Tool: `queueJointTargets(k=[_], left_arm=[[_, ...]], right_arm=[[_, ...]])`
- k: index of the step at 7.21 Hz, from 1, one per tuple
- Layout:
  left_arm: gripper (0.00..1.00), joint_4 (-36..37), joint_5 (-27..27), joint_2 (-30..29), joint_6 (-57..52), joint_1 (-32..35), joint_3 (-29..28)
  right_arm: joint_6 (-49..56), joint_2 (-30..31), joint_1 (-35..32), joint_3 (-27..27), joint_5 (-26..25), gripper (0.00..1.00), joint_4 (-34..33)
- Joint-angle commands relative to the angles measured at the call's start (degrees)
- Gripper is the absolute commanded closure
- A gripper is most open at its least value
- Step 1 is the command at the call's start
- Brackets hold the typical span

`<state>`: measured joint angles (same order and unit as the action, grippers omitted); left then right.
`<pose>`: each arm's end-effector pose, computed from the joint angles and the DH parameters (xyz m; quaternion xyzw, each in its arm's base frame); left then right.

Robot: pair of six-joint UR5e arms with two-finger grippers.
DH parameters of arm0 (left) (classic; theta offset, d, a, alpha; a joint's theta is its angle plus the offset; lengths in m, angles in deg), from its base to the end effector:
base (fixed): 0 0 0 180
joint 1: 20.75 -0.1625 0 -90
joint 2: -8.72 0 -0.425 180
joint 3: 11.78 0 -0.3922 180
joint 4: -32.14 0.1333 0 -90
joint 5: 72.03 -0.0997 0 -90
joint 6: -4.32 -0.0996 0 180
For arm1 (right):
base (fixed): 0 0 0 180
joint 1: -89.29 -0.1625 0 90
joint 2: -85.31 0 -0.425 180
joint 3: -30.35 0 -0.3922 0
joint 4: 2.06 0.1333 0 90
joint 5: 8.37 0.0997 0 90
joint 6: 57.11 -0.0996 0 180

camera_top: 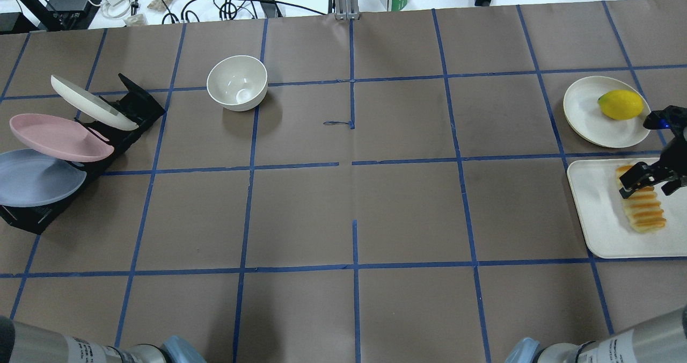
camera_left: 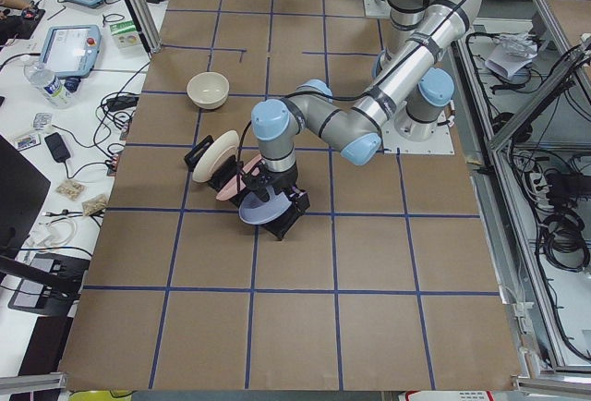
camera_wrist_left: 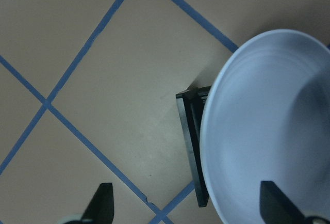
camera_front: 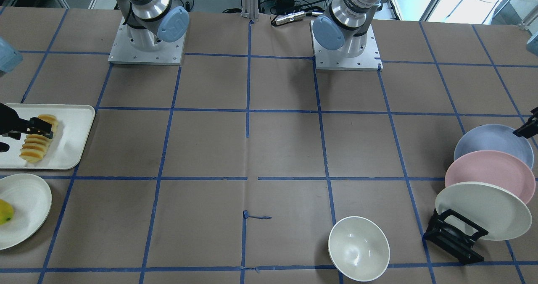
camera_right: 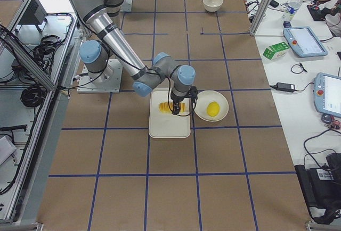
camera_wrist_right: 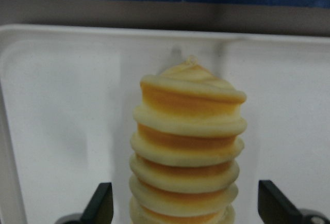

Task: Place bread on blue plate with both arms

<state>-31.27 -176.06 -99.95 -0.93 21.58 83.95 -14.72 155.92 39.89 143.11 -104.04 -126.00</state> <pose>0.3675 -0.4824 0.3104 -0.3612 0.9243 0.0374 0.1178 -0.2423 -0.4724 0.1879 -0.0191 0.9960 0.0862 0.0104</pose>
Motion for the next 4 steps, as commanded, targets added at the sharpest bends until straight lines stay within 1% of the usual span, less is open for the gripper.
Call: queueJointTargets(k=[1, 2, 3, 4], left_arm=[[0.49, 0.8, 0.4, -1.3, 0.5, 0.0, 0.3], [0.54, 0.7, 3.5, -1.5, 0.5, -0.1, 0.3], [0.68, 0.6, 3.8, -1.9, 0.6, -0.1, 0.3], [0.88, 0.4, 3.8, -2.0, 0.7, -0.1, 0.3]], right_arm=[[-5.3, -1.1, 0.0, 0.3, -0.5, 0.3, -0.6], [-8.0, -0.5, 0.0, 0.3, -0.7, 0.69, 0.5], [-8.0, -0.3, -0.1, 0.3, -0.4, 1.0, 0.8], [-7.8, 0.3, 0.0, 0.2, -0.5, 1.0, 1.1]])
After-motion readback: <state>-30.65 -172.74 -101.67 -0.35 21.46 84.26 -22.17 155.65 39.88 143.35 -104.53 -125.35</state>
